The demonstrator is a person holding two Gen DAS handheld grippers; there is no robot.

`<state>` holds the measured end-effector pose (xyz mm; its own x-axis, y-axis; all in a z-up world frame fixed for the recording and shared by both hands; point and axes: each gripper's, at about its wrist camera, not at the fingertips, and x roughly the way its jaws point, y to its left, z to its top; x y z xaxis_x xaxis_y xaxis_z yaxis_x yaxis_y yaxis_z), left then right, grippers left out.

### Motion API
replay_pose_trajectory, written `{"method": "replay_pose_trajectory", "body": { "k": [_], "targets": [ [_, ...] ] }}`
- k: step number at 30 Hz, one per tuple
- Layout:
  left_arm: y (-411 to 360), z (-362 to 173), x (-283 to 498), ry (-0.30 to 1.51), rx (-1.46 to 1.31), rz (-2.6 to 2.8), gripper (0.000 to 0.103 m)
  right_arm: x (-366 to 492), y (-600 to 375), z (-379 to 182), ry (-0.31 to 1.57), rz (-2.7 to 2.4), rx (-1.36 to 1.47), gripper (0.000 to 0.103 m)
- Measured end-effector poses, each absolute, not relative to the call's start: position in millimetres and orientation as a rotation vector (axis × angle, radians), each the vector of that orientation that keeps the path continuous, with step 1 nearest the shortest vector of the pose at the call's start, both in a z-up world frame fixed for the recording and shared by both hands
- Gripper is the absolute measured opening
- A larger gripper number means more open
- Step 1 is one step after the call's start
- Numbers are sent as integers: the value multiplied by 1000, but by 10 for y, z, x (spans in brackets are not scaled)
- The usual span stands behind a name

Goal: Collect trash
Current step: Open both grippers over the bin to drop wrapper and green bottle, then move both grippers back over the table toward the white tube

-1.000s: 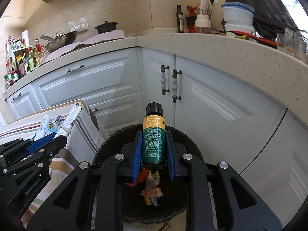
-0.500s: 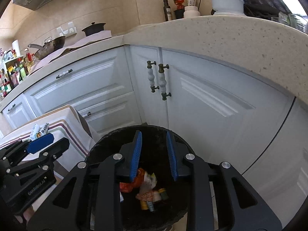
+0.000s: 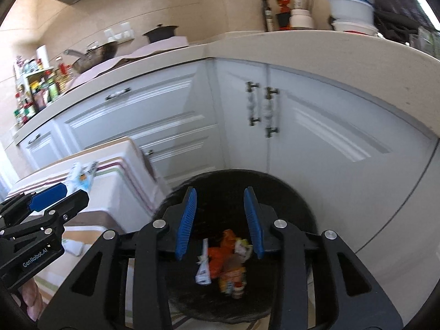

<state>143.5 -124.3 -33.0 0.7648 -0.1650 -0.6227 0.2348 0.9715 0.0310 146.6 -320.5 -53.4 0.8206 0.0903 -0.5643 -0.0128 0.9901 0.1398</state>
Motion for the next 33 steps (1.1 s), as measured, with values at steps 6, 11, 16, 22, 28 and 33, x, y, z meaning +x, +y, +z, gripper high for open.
{"method": "replay_pose_trajectory", "body": {
  "k": [6, 11, 16, 22, 28, 33],
  "targets": [
    [-717, -310, 1241, 672, 87, -107, 53, 1415, -2784, -503, 617, 152, 94, 35],
    [-221, -366, 1077, 698, 69, 6, 54, 1377, -2460, -519, 640, 226, 56, 35],
    [220, -427, 970, 724, 38, 112, 54, 1367, -2101, -547, 671, 295, 12, 35],
    [708, -477, 824, 732, 8, 215, 55, 1300, -1691, -632, 721, 367, -62, 36],
    [1127, -509, 719, 733, -49, 295, 57, 1236, -1341, -736, 777, 428, -144, 38],
    [1356, -537, 676, 738, -89, 337, 57, 1228, -1136, -772, 792, 453, -215, 53]
  ]
}}
